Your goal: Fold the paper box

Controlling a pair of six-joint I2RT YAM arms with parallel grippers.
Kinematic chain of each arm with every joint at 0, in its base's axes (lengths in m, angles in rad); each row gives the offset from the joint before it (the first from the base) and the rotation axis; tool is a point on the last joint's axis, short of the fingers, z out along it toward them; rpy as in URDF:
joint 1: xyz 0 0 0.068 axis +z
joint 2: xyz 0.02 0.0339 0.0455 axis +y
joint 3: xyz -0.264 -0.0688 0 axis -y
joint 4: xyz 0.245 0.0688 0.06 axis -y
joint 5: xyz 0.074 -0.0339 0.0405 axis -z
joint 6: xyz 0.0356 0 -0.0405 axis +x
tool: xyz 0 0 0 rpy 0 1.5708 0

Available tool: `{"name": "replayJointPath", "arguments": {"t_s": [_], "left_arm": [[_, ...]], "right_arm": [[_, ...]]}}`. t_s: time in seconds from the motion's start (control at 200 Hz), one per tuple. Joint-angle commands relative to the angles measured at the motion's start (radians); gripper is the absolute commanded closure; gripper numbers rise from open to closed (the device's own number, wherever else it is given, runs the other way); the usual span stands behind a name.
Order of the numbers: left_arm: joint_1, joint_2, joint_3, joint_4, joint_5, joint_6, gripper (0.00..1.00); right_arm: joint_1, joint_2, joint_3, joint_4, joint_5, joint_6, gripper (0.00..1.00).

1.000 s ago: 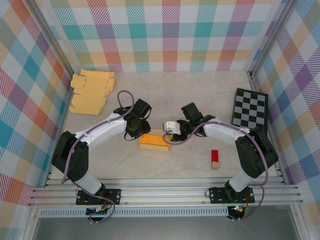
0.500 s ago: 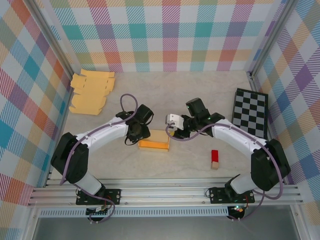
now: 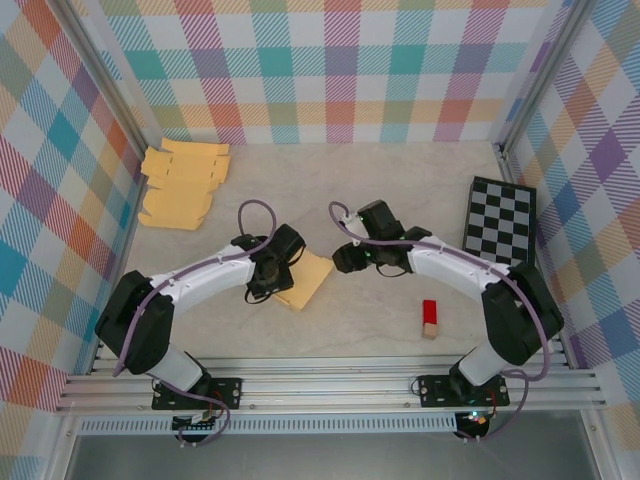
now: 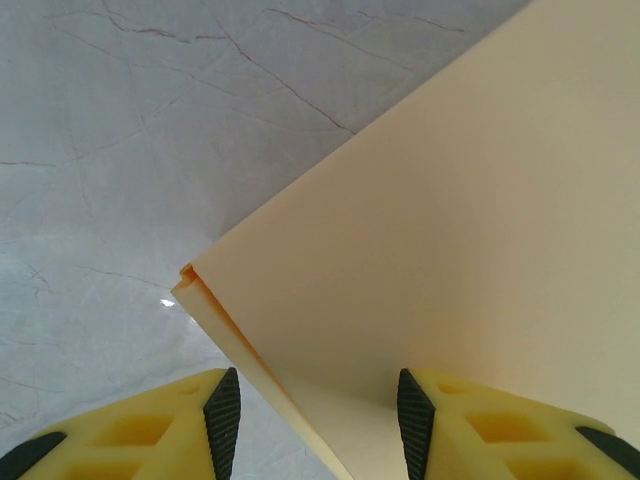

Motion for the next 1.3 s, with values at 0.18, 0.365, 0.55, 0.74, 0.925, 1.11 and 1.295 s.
{"name": "replayJointPath", "arguments": {"t_s": [0.18,0.365,0.55,0.74,0.925,1.11,1.295], "left_arm": [[-0.014,-0.005,-0.048,0.019,-0.037,-0.014,0.52],[-0.015,0.034,-0.026,0.024,-0.049,0.011,0.52],[-0.015,0.077,-0.011,0.04,-0.045,0.02,0.52],[-0.014,0.117,0.006,0.042,-0.055,0.04,0.52],[-0.003,0.108,0.055,0.007,-0.09,0.061,0.52],[0.0,-0.019,0.083,0.024,-0.029,0.109,0.37],[-0.002,-0.112,0.005,0.042,0.075,0.073,0.33]], "right_arm": [[0.025,0.137,0.173,-0.033,0.052,0.093,0.5],[0.047,0.257,0.273,-0.075,0.071,0.054,0.5],[0.082,0.288,0.194,-0.017,0.056,0.077,0.49],[0.107,0.313,0.109,0.022,0.08,0.097,0.5],[0.106,0.284,0.077,0.008,0.134,0.167,0.53],[0.106,0.241,0.09,-0.064,0.21,0.284,0.53],[0.107,0.218,0.101,-0.125,0.257,0.331,0.53]]}}
